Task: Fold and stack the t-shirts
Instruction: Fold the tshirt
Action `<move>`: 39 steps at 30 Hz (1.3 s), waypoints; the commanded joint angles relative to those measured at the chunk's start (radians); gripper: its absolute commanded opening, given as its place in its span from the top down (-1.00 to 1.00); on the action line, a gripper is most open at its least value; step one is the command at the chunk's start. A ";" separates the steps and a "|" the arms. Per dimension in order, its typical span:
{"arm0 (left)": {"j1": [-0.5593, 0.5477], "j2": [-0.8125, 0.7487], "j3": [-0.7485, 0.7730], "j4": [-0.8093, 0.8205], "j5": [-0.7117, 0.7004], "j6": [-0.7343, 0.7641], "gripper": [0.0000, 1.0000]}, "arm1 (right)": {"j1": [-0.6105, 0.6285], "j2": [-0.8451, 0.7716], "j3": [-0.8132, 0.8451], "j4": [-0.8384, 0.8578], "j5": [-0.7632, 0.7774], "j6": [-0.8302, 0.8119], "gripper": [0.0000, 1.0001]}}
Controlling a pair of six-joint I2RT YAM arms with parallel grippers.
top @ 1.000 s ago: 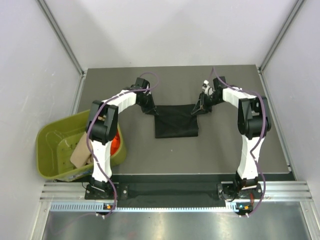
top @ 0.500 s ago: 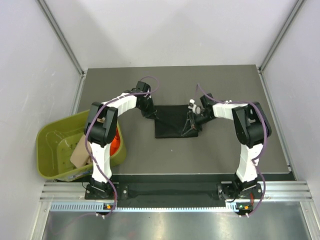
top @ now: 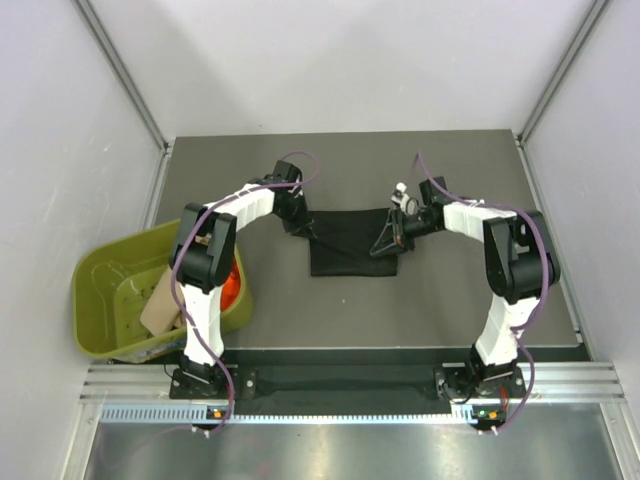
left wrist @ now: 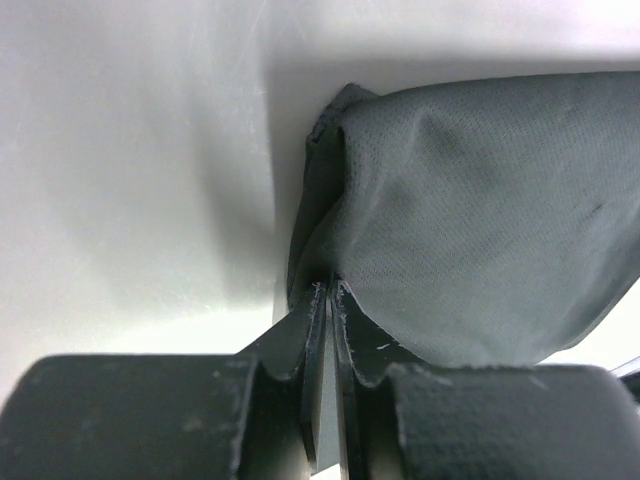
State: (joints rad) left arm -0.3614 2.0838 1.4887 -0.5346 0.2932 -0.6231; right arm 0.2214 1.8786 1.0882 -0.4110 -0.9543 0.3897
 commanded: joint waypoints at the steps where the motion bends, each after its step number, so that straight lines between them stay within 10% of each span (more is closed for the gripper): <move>1: -0.001 -0.076 0.010 -0.057 -0.028 0.022 0.76 | 0.035 -0.029 0.079 0.072 -0.043 0.050 0.76; 13: -0.114 -0.234 -0.067 -0.013 0.017 -0.058 0.74 | -0.005 0.027 -0.165 0.201 -0.005 0.022 0.78; 28: -0.165 -0.183 -0.228 0.068 -0.038 -0.132 0.77 | 0.168 0.043 0.119 0.165 0.025 0.145 0.77; 39: -0.157 -0.169 -0.358 0.105 -0.054 -0.107 0.78 | 0.171 0.130 -0.076 0.262 0.005 0.147 0.82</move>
State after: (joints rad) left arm -0.5129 1.8847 1.1713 -0.4217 0.2932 -0.7616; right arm 0.4194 2.0331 1.0332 -0.1452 -0.9646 0.5667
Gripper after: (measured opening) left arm 0.110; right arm 0.095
